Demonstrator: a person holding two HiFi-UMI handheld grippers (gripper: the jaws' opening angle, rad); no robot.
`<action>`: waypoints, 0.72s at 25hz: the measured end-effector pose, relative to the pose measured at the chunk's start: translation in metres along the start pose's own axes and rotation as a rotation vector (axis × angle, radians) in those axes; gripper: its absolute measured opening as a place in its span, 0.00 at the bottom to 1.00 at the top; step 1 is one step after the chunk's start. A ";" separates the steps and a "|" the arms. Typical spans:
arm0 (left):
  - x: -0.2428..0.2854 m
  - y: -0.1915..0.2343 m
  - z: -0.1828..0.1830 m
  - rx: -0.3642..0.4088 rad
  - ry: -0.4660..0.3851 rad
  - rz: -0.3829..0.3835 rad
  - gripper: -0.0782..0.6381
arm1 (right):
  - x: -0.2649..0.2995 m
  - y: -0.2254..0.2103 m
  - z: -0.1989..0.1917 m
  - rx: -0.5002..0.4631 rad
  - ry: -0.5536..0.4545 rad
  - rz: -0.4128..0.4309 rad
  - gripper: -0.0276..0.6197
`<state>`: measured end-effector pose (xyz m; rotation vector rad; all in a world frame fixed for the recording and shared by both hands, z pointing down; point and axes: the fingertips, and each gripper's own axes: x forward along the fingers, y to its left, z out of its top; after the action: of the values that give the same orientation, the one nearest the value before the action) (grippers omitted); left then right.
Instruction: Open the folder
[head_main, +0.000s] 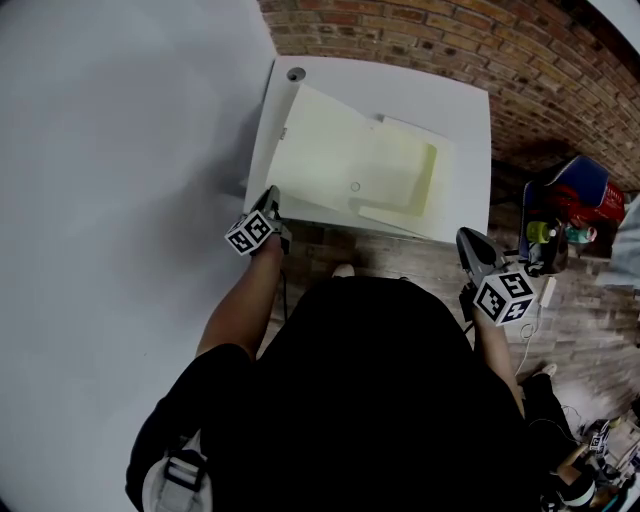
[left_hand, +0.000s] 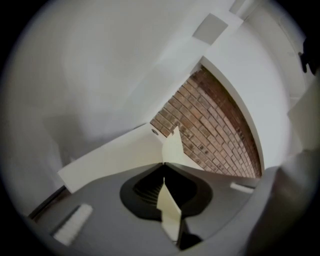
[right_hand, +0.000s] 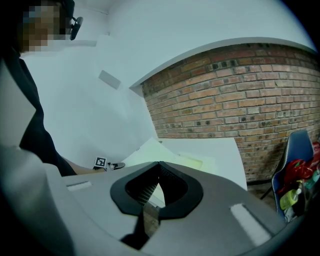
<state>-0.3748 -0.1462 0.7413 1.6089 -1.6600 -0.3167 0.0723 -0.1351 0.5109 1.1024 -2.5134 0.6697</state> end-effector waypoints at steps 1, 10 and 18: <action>0.000 0.005 -0.003 -0.004 0.009 0.017 0.12 | 0.001 0.000 0.001 -0.002 0.002 0.003 0.05; -0.005 0.027 -0.020 -0.180 0.007 0.075 0.12 | 0.006 0.008 0.002 -0.014 0.017 0.022 0.05; -0.013 0.037 -0.038 -0.232 0.018 0.097 0.12 | 0.000 0.005 -0.003 -0.008 0.020 0.020 0.05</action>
<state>-0.3779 -0.1156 0.7860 1.3515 -1.6169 -0.4271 0.0687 -0.1302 0.5124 1.0636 -2.5113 0.6721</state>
